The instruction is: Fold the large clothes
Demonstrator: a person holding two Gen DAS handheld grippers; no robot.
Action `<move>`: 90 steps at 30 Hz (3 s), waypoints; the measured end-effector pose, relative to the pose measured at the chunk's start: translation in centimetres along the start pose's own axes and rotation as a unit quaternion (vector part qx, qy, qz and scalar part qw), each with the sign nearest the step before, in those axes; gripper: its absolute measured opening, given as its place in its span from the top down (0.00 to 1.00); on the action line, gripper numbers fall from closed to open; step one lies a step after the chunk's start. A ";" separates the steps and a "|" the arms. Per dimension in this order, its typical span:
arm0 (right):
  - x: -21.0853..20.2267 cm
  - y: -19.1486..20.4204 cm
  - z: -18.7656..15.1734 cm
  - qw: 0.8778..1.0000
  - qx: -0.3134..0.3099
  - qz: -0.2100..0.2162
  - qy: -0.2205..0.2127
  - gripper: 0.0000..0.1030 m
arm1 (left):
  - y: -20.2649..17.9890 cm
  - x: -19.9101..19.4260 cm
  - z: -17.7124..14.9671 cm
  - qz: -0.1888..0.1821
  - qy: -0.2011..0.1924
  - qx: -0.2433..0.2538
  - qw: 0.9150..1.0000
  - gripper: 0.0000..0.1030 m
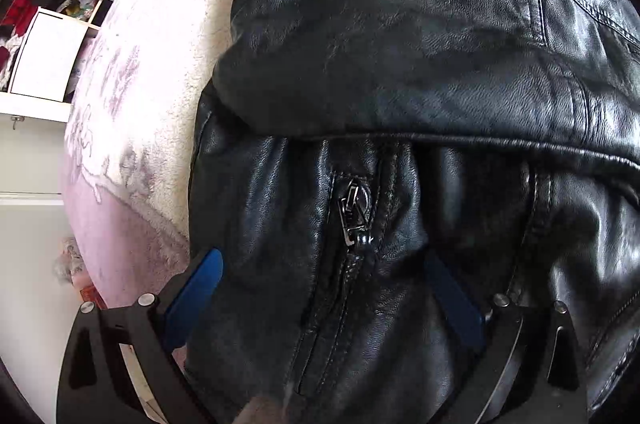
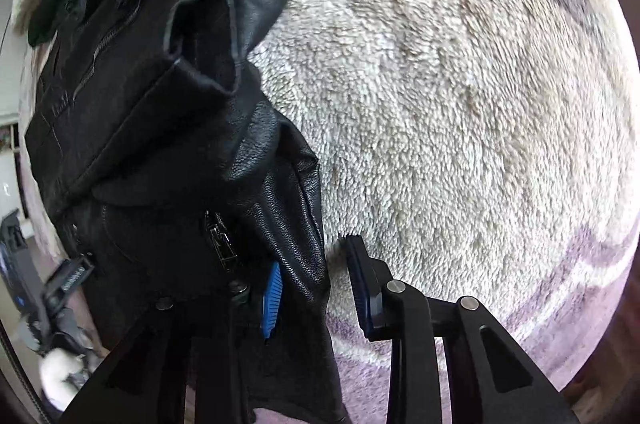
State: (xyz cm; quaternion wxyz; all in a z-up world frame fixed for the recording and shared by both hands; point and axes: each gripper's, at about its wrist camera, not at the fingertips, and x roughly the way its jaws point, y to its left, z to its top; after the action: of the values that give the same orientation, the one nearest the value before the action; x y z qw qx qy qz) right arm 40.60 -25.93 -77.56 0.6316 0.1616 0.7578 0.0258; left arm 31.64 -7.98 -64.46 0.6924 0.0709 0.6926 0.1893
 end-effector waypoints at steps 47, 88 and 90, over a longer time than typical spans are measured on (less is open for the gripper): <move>-9.9 -3.6 9.0 0.994 0.024 -0.092 -0.054 0.36 | -25.7 -8.9 -16.6 0.174 -0.088 0.252 0.948 0.02; 1.1 50.8 15.2 0.990 -0.129 -0.022 0.059 0.76 | 15.8 -0.2 -5.6 -0.288 0.012 -0.037 0.957 0.85; 2.6 51.6 14.8 0.989 -0.128 -0.036 0.069 0.67 | 17.3 1.5 -6.0 -0.343 0.029 -0.061 0.937 0.83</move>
State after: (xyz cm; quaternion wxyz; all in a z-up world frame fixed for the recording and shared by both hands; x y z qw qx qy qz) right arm 65.45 21.22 -70.47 0.5941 0.0499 0.7952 0.1104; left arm 22.84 7.48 -59.77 0.6976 -0.2192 0.6819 -0.0157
